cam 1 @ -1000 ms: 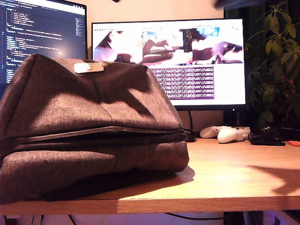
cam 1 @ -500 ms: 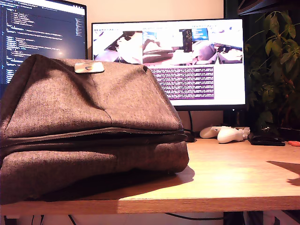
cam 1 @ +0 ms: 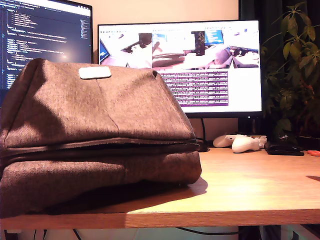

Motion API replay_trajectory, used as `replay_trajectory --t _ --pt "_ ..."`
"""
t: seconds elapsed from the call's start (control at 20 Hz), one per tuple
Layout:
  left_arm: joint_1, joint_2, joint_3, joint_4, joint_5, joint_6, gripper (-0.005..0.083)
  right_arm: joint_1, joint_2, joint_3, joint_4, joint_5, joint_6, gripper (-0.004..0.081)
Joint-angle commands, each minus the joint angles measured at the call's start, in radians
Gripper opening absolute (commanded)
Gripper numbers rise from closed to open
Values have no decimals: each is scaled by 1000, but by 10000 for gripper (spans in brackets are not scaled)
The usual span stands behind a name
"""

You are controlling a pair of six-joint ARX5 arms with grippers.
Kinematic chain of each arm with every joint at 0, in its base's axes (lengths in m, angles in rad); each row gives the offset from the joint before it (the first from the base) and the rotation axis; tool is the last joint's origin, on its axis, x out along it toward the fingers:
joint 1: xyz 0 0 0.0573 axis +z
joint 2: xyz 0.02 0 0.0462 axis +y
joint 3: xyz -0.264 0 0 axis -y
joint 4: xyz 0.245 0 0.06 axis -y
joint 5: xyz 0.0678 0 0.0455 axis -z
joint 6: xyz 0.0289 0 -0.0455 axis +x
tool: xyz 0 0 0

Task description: Pack the pair of socks inside the grey Google backpack

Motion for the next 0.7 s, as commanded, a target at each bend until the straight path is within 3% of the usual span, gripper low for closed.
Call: replay_trajectory --t 0.0,0.65 --pt "-6 -21 -10 2 9 -8 -24 4 -31 -11 -19 1 0 -11" --pt "-6 -34 -10 -256 6 -7 -24 3 -40 -11 -318 2 0 -11"
